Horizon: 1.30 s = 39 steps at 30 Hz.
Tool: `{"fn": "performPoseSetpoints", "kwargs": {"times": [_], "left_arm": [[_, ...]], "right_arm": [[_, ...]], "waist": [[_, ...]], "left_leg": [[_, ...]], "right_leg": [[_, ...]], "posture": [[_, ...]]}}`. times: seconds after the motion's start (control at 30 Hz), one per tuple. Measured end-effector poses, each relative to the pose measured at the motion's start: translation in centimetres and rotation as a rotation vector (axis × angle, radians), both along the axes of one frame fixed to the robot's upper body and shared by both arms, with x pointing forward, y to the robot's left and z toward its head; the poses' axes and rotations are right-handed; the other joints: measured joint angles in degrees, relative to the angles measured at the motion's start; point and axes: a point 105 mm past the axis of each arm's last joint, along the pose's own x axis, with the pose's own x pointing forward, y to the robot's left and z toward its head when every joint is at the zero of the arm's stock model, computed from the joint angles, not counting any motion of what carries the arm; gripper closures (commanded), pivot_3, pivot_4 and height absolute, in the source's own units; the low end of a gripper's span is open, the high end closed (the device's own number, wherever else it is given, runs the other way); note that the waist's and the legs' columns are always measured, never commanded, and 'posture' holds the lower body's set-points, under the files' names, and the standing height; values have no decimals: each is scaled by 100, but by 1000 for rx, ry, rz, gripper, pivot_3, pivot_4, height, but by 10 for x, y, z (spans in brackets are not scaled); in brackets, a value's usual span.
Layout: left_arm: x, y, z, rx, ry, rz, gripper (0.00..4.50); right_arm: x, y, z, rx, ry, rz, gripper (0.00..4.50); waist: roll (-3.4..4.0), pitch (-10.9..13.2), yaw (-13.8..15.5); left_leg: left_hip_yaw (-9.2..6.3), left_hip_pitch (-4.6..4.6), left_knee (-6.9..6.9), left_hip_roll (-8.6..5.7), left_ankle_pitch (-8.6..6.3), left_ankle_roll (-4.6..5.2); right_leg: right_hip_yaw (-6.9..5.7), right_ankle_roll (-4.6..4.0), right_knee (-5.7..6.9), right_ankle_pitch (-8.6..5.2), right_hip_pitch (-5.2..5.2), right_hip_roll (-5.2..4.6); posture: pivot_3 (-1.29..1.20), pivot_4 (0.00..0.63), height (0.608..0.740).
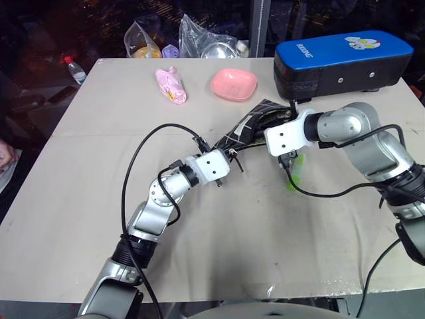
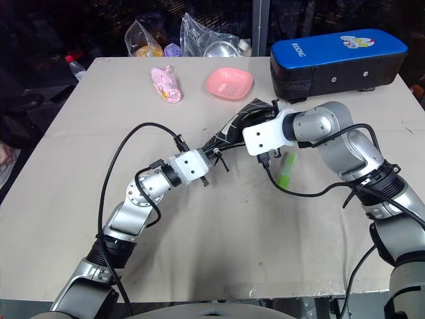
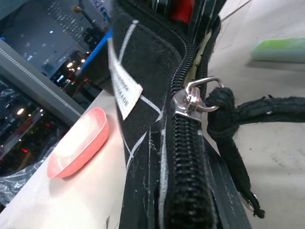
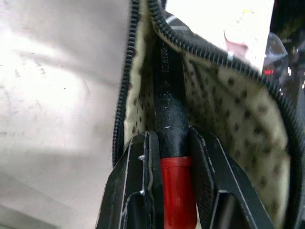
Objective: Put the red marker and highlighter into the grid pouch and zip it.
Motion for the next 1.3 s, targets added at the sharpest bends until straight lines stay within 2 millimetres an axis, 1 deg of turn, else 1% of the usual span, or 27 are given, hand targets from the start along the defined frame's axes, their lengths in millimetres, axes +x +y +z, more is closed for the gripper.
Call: {"fn": "performPoseSetpoints", "kwargs": {"times": [0.17,0.27,0.33,0.37,0.4,0.43,0.47,0.5,0.53,0.63,0.73,0.83,0.87,0.9,0.93,0.97,1.0,1.07,1.13,1.23,1.3], "left_arm": [[-4,-2,4,-20,-4,-35,4500],[-4,-1,6,-34,1,-41,4500],[-3,0,8,-52,6,-34,4500],[-2,-1,7,-66,17,-33,4500],[-2,-3,7,-85,28,-31,4500],[-1,-3,8,-98,34,-28,4500],[0,-4,8,-119,50,-14,4500],[2,-3,8,-123,54,-3,4500],[4,-1,8,-122,58,14,4500],[9,3,7,-103,59,55,4500],[15,7,7,-104,61,94,4500],[17,10,9,-119,55,114,4500],[18,11,10,-126,54,124,4500],[19,11,12,-135,50,133,4500],[21,15,13,-144,45,152,4500],[22,19,15,-151,40,166,4500],[23,22,16,-155,35,178,4500],[23,22,17,-159,34,181,4500],[22,20,16,-161,37,175,4500],[22,19,15,-161,39,174,4500],[22,19,15,-161,41,174,4500]], "right_arm": [[-2,10,-5,6,-27,114,4221],[1,14,-7,37,-41,141,4221],[3,15,-7,50,-45,135,3163],[4,14,-6,54,-41,127,2759],[4,13,-6,55,-33,120,2106],[4,12,-6,55,-27,117,1893],[4,9,-5,93,3,96,1373],[2,7,-3,133,31,80,1118],[1,4,-1,184,70,58,704],[-11,-7,13,383,222,8,704],[-26,-20,27,526,343,-24,704],[-29,-34,34,622,405,-89,704],[-29,-43,33,667,436,-153,704],[-29,-52,29,701,459,-233,704],[-27,-68,14,739,506,-388,704],[-26,-78,-1,770,548,-507,704],[-26,-83,-16,808,594,-616,704],[-31,-83,-45,857,690,-786,704],[-35,-79,-57,863,722,-868,704],[-40,-78,-64,879,697,-974,704],[-44,-76,-74,904,708,-1048,704]], "waist": [[0,0,-1],[0,0,2],[0,0,5],[0,0,8],[0,0,10],[0,0,10],[0,0,9],[0,0,10],[0,0,9],[0,0,10],[0,0,13],[0,0,16],[0,0,19],[-4,-2,32],[-5,-3,43],[-5,-3,45],[-5,-3,46],[-2,-3,14],[-1,-2,6],[-2,-3,14],[-3,-3,17]], "left_leg": [[2,2,0,0,5,-9],[3,2,0,0,8,-13],[4,2,1,0,8,-13],[3,2,2,0,8,-13],[3,1,3,-1,8,-13],[3,0,3,-1,8,-13],[3,0,3,-1,8,-12],[0,0,3,-1,7,-12],[0,1,3,-1,7,-12],[-3,1,3,0,-2,3],[-6,1,3,1,-7,11],[-6,2,3,0,-7,12],[-5,2,3,0,-7,12],[-10,1,3,0,-7,12],[-10,0,3,0,-8,12],[-8,0,2,0,-7,11],[-8,-1,2,0,-7,10],[-5,-1,1,0,-7,10],[-5,-1,1,0,-7,10],[-6,-1,1,-2,-7,11],[-6,-2,1,-4,-7,11]], "right_leg": [[1,0,0,0,1,1],[2,0,2,0,1,1],[3,0,2,0,1,0],[2,0,2,1,2,0],[2,0,1,1,2,0],[2,0,1,1,2,0],[2,0,1,1,3,0],[0,0,1,1,4,0],[0,0,2,1,4,0],[-1,-1,5,2,5,-4],[-3,-1,4,2,5,-23],[-5,-1,4,2,6,-30],[-6,-1,4,2,6,-33],[-13,-1,4,1,8,-38],[-14,-1,4,2,8,-41],[-13,-1,4,2,6,-45],[-13,-2,4,2,6,-47],[-7,-2,5,2,3,-47],[-6,-3,8,2,0,-46],[-9,-3,6,2,1,-45],[-10,-2,5,2,1,-45]], "posture": [[0,150,740],[0,150,740],[0,150,740],[0,150,740],[0,150,740],[0,150,740],[0,150,740],[0,150,740],[0,150,740],[0,150,740],[0,150,740],[0,150,740],[0,150,740],[0,150,740],[0,150,740],[0,150,740],[0,150,740],[0,150,740],[0,150,740],[0,150,740],[0,150,740]]}}
